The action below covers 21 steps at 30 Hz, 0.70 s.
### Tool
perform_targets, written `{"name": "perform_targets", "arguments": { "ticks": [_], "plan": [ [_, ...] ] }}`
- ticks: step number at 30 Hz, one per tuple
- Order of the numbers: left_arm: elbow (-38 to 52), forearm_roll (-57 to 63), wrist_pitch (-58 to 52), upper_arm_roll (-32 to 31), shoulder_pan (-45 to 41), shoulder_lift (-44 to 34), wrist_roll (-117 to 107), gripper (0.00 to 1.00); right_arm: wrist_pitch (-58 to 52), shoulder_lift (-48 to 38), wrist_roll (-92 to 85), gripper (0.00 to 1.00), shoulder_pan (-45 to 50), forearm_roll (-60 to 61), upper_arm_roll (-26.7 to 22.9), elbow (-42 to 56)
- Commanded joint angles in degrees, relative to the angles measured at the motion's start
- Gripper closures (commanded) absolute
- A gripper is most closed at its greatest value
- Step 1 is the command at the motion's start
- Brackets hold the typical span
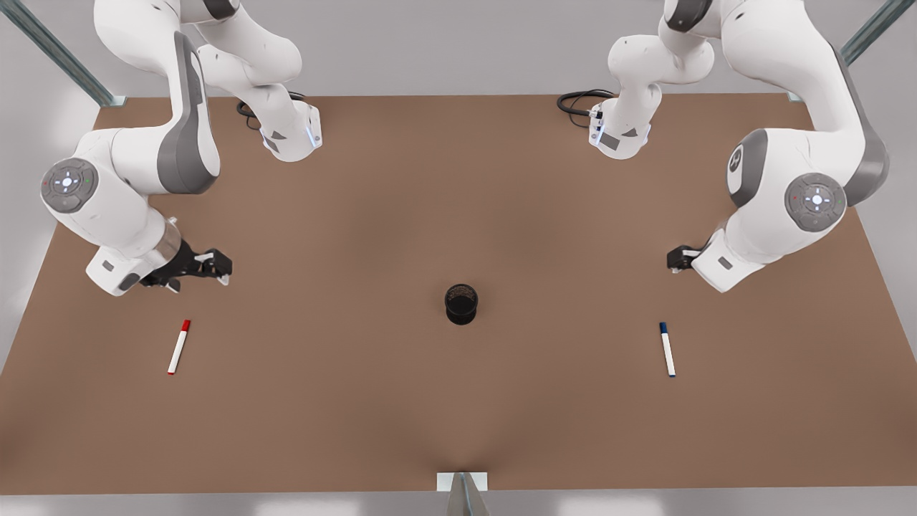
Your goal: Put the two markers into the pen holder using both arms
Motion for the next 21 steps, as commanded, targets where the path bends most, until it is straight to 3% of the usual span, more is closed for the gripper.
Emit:
{"name": "perform_targets", "arguments": {
  "ticks": [1,3,6,10,15,21],
  "plan": [
    [0.1,0.6,4.0,0.0,0.0,0.2,1.4,0.00,3.4,-0.1,-3.5,0.00,-0.1,0.1,0.0,0.0],
    [0.1,0.5,6.4,0.3,0.9,3.0,3.3,0.00,3.4,0.0,-3.5,0.00,-0.1,0.0,0.0,0.0],
    [-0.3,-1.2,22.6,1.2,7.8,13.0,3.5,0.00,3.4,0.0,-3.4,0.00,-0.1,0.0,0.0,0.0],
    [-0.6,-1.1,33.3,1.2,9.7,21.9,3.5,0.00,3.4,0.1,-3.4,0.00,-0.1,0.1,0.0,0.0],
    [-0.2,-1.5,40.8,0.9,10.1,28.2,3.1,0.00,4.1,1.3,-3.3,0.00,-0.2,0.2,-0.2,0.0],
    [-0.4,-4.1,42.2,0.7,9.7,31.8,3.2,0.00,12.8,14.0,-2.8,0.00,-4.9,0.2,-0.5,-0.3]
  ]
}}
